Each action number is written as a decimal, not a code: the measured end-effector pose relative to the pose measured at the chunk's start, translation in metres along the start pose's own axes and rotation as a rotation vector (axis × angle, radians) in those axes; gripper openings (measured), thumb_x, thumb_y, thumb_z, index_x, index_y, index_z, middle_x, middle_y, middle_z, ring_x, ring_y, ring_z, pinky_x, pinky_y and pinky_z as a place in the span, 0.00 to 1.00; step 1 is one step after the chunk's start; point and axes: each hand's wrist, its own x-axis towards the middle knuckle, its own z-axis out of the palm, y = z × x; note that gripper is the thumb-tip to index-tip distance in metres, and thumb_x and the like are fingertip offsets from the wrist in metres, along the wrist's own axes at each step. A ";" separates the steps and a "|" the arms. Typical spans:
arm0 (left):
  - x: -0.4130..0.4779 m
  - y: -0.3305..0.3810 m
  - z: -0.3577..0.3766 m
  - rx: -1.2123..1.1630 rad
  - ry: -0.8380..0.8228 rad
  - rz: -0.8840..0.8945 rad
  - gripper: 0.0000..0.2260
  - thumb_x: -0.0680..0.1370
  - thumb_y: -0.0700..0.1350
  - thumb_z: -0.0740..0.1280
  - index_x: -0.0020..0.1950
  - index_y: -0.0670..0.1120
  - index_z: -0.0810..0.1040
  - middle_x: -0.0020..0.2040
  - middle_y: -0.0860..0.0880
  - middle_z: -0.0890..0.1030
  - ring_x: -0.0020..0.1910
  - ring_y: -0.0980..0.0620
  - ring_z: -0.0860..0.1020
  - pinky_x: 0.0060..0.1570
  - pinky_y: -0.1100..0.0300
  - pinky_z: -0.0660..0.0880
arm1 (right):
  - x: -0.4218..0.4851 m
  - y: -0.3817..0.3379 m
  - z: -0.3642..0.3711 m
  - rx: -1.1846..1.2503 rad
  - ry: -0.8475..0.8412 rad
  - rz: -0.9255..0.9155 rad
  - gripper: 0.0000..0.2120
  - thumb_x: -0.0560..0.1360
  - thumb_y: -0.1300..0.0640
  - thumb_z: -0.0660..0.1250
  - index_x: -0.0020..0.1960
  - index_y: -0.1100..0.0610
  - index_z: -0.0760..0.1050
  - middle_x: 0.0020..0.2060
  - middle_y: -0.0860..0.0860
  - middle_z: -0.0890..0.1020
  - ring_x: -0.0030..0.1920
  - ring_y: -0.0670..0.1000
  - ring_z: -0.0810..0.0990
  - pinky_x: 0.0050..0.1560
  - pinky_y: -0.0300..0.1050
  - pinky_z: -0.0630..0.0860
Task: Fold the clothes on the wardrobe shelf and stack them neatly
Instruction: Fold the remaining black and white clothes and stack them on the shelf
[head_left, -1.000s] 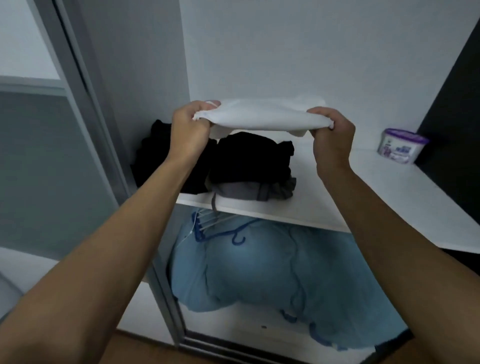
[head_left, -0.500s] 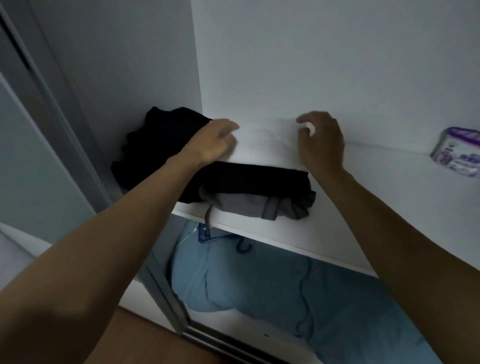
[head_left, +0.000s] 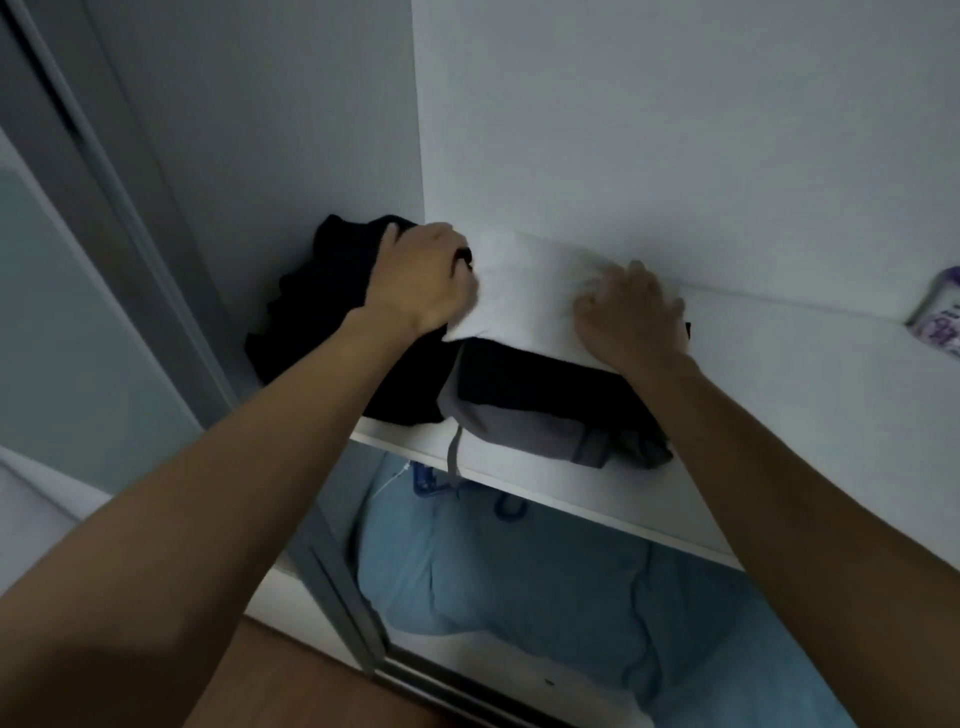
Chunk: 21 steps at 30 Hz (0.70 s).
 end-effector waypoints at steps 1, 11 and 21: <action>0.002 -0.019 -0.002 0.061 -0.043 -0.108 0.18 0.81 0.50 0.57 0.67 0.47 0.75 0.71 0.44 0.72 0.70 0.41 0.69 0.73 0.38 0.53 | -0.003 -0.013 0.000 0.032 0.048 -0.047 0.27 0.80 0.47 0.52 0.77 0.53 0.59 0.78 0.57 0.59 0.77 0.59 0.56 0.74 0.69 0.52; -0.006 -0.048 0.047 0.105 -0.204 -0.260 0.30 0.76 0.67 0.50 0.72 0.55 0.71 0.75 0.47 0.68 0.71 0.35 0.65 0.68 0.33 0.58 | -0.011 -0.047 0.046 -0.156 0.088 -0.140 0.25 0.80 0.37 0.50 0.75 0.41 0.60 0.78 0.52 0.58 0.77 0.60 0.56 0.71 0.72 0.52; 0.066 -0.026 0.092 0.042 -0.152 -0.193 0.27 0.79 0.64 0.51 0.72 0.53 0.72 0.74 0.49 0.70 0.74 0.39 0.63 0.71 0.32 0.52 | 0.065 -0.005 0.062 -0.186 0.203 -0.075 0.25 0.80 0.39 0.50 0.75 0.45 0.61 0.77 0.53 0.62 0.75 0.60 0.61 0.70 0.69 0.58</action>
